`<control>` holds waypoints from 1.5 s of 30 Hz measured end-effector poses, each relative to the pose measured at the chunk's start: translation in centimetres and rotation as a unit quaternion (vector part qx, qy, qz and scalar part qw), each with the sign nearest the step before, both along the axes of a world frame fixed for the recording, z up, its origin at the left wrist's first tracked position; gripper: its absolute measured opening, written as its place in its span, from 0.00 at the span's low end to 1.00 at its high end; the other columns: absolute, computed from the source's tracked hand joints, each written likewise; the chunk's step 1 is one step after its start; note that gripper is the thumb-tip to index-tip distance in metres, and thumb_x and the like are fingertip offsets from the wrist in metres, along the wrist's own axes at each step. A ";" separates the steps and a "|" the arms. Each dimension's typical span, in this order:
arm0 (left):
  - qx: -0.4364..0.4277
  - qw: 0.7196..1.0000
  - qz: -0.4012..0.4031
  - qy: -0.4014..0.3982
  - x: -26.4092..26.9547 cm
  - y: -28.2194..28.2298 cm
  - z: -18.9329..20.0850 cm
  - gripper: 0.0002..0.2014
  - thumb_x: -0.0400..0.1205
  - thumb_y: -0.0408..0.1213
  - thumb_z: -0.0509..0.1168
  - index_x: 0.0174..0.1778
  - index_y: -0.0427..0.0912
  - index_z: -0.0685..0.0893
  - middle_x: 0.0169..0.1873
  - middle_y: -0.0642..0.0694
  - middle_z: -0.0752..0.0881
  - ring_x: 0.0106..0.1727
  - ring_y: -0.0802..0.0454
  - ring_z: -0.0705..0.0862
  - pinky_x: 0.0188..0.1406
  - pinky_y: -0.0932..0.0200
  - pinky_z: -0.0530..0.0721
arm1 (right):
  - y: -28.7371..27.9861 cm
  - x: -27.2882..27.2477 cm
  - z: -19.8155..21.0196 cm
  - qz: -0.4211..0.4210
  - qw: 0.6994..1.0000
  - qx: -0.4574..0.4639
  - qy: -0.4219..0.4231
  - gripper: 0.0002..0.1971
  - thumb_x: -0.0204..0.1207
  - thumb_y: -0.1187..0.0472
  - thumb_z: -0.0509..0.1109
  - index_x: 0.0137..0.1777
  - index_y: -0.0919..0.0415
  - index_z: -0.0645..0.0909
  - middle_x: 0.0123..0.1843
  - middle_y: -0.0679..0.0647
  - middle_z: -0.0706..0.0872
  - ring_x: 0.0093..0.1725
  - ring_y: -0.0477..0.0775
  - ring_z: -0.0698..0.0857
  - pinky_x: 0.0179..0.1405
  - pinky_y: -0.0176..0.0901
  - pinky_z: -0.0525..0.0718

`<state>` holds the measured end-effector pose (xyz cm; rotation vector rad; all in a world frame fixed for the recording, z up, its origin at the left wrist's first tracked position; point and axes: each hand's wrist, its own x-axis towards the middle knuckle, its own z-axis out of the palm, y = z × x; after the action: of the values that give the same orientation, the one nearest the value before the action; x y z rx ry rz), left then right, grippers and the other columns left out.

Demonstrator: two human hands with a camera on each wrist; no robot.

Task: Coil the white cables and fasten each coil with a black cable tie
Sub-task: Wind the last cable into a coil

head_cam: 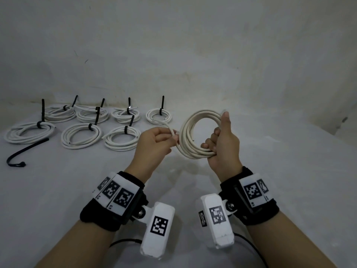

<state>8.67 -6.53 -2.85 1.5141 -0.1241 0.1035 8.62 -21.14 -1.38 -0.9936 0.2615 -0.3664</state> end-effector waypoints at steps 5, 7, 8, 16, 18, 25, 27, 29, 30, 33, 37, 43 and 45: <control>-0.006 1.000 0.002 -0.028 0.1 0.1 -0.4 0.05 0.82 0.28 0.64 0.49 0.38 0.85 0.34 0.48 0.90 0.37 0.57 0.88 0.46 0.60 0.87 | 0.3 -0.1 -0.2 0.056 0.998 -0.032 0.016 0.25 0.80 0.41 0.63 0.29 0.57 0.65 0.16 0.47 0.59 0.14 0.46 0.60 0.17 0.36 0.72; -0.008 0.999 0.011 -0.041 0.2 0.2 -0.5 0.05 0.82 0.28 0.64 0.50 0.35 0.85 0.36 0.41 0.90 0.38 0.53 0.88 0.44 0.59 0.89 | 0.4 -0.2 -0.3 0.078 0.996 -0.048 0.016 0.25 0.81 0.42 0.62 0.29 0.57 0.64 0.17 0.47 0.59 0.14 0.46 0.59 0.18 0.37 0.73; -0.009 0.999 0.013 -0.044 0.2 0.2 -0.6 0.06 0.82 0.28 0.64 0.50 0.35 0.86 0.35 0.42 0.90 0.37 0.53 0.88 0.42 0.61 0.89 | 0.5 -0.2 -0.3 0.086 0.994 -0.062 0.015 0.24 0.81 0.42 0.62 0.29 0.57 0.64 0.17 0.47 0.59 0.15 0.46 0.59 0.20 0.38 0.74; 0.008 0.999 -0.020 -0.044 0.2 -0.2 0.1 0.19 0.89 0.39 0.51 0.48 0.36 0.86 0.46 0.36 0.90 0.47 0.45 0.89 0.49 0.53 0.87 | 1.1 -0.2 -0.5 0.079 0.989 -0.126 0.009 0.24 0.81 0.43 0.62 0.29 0.58 0.65 0.17 0.48 0.60 0.15 0.48 0.61 0.20 0.38 0.75; 0.028 0.997 -0.036 -0.055 0.1 -0.2 0.2 0.19 0.89 0.41 0.49 0.49 0.42 0.85 0.48 0.40 0.90 0.48 0.47 0.90 0.52 0.50 0.86 | 1.1 -0.2 -0.6 0.087 0.987 -0.137 0.010 0.24 0.81 0.43 0.62 0.29 0.58 0.65 0.17 0.48 0.60 0.15 0.47 0.61 0.20 0.37 0.74; 0.057 0.993 -0.055 -0.091 -0.1 0.1 0.6 0.18 0.89 0.41 0.46 0.52 0.40 0.81 0.39 0.45 0.85 0.30 0.59 0.86 0.32 0.62 0.85 | 1.1 -0.7 -0.3 0.169 0.969 -0.177 0.018 0.25 0.81 0.43 0.62 0.28 0.57 0.64 0.17 0.48 0.60 0.16 0.48 0.60 0.21 0.38 0.69; 0.050 0.993 -0.049 -0.093 -0.2 0.3 0.9 0.18 0.89 0.40 0.47 0.50 0.38 0.82 0.33 0.45 0.81 0.24 0.60 0.82 0.27 0.65 0.83 | 1.5 -1.0 -0.4 0.200 0.956 -0.214 0.010 0.25 0.81 0.44 0.63 0.28 0.57 0.63 0.18 0.48 0.59 0.16 0.48 0.59 0.21 0.38 0.70; 0.056 0.993 -0.039 -0.097 -0.2 0.4 1.0 0.19 0.89 0.42 0.47 0.40 0.41 0.80 0.29 0.45 0.77 0.20 0.60 0.76 0.22 0.64 0.81 | 2.0 -1.2 -0.5 0.209 0.945 -0.251 -0.001 0.24 0.82 0.44 0.63 0.29 0.57 0.63 0.19 0.48 0.59 0.17 0.48 0.60 0.21 0.39 0.72; 0.057 0.993 -0.038 -0.099 -0.2 0.4 1.0 0.19 0.89 0.42 0.48 0.38 0.41 0.77 0.28 0.45 0.75 0.19 0.60 0.74 0.20 0.64 0.79 | 2.1 -1.2 -0.6 0.211 0.943 -0.257 -0.004 0.24 0.81 0.44 0.62 0.29 0.57 0.63 0.19 0.48 0.60 0.17 0.48 0.60 0.21 0.39 0.72; 0.077 0.991 -0.032 -0.110 0.2 0.4 0.7 0.20 0.88 0.46 0.49 0.35 0.40 0.74 0.27 0.46 0.72 0.18 0.60 0.70 0.19 0.61 0.78 | 2.3 -1.5 -0.6 0.214 0.939 -0.270 -0.015 0.24 0.81 0.42 0.62 0.31 0.59 0.66 0.19 0.49 0.62 0.17 0.48 0.63 0.23 0.42 0.76; 0.066 0.991 0.019 -0.115 0.6 0.8 0.6 0.20 0.87 0.48 0.51 0.34 0.39 0.73 0.25 0.46 0.71 0.18 0.57 0.68 0.19 0.60 0.73 | 2.1 -1.3 -0.2 0.180 0.897 -0.402 -0.050 0.24 0.83 0.47 0.61 0.44 0.70 0.82 0.28 0.56 0.79 0.29 0.51 0.82 0.38 0.51 0.88; 0.048 0.988 0.081 -0.121 1.2 1.4 0.5 0.20 0.88 0.47 0.51 0.35 0.38 0.72 0.25 0.42 0.69 0.19 0.56 0.65 0.16 0.64 0.72 | 0.3 -1.3 0.5 0.022 0.769 -0.615 -0.173 0.08 0.79 0.58 0.70 0.53 0.56 0.88 0.46 0.49 0.87 0.44 0.40 0.83 0.46 0.34 0.82; 0.053 0.989 0.069 -0.117 1.2 1.4 0.3 0.20 0.88 0.47 0.52 0.32 0.39 0.69 0.25 0.44 0.68 0.19 0.56 0.65 0.16 0.64 0.72 | -0.2 -0.9 0.5 -0.050 0.762 -0.605 -0.224 0.06 0.75 0.59 0.73 0.51 0.56 0.88 0.47 0.47 0.85 0.46 0.41 0.82 0.47 0.38 0.83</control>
<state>9.82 -5.18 -2.55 1.6122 -0.2150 0.3913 7.70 -21.39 -0.86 -2.1209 -0.4544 -0.9074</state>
